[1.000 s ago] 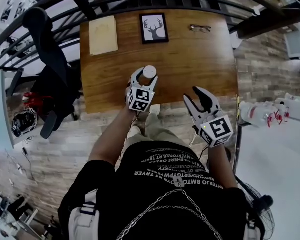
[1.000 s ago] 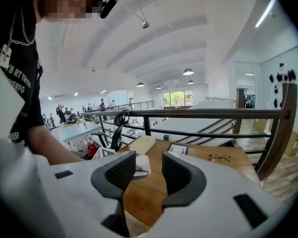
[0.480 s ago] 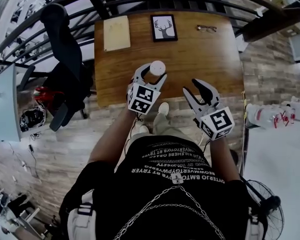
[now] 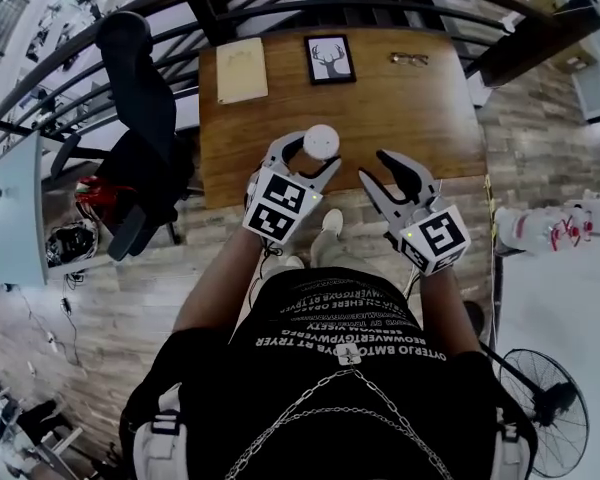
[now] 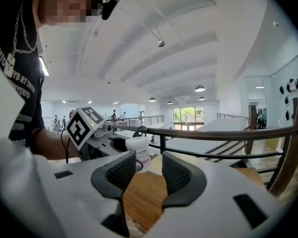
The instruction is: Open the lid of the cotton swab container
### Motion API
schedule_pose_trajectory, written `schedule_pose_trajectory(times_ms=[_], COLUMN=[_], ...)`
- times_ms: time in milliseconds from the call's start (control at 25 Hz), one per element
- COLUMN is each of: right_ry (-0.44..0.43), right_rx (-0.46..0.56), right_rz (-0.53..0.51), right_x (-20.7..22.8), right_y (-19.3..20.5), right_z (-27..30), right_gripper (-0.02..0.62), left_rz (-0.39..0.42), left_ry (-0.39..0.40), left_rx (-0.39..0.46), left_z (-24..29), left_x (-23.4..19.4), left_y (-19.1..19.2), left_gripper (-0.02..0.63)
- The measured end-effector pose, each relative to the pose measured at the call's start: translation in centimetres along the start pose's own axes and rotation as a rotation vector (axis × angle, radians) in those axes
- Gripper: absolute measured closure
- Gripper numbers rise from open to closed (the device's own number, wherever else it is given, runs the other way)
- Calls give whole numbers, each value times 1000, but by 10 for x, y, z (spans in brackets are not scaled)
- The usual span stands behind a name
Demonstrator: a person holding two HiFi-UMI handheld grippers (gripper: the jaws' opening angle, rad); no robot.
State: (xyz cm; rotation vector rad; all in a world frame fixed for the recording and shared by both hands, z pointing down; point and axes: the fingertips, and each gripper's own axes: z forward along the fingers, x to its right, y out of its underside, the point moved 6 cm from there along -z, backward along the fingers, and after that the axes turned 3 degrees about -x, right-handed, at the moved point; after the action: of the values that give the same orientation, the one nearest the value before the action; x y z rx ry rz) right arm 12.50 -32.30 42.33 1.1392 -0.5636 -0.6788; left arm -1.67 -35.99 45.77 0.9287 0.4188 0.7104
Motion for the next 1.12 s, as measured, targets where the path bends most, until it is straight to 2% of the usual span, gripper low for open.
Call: schedule_pose_trajectory(times_ms=[200,440,520,640,720,800,920,1120], right_ry=[-93,-217,-239,-255,-260,-269,-248,-243], right_rx=[50,56,48,46,42,26,-16,-26], right_rz=[-33,-49,-68,-106,-92,-80,-130,-144], right_x=[-37,-75,-85,-101,-108,-114,-127,-139], right_y=[-25,-47,-49,-49,-47,-44,-40,-35], right_z=[-8,-13,-14,-14,-16,-18,-16,-16], right_gripper=[436,348,341,341,350,351,356,359], left_rz=[45,112,130,157,168,177,197,223], left_ry=[65,134,157,183,186,176,157,141], left_rx=[-2,5,9,8,6,-5,-49,-91], left_z=[-35,-67,-78,-92,-100,-106,-109,-115], left_x=[23,50,59,70,76,79,81,84], left_y=[-8,-15,-15,-11,-7,-1,8,19], left_gripper=[334,334,334,334,334,334,341,349])
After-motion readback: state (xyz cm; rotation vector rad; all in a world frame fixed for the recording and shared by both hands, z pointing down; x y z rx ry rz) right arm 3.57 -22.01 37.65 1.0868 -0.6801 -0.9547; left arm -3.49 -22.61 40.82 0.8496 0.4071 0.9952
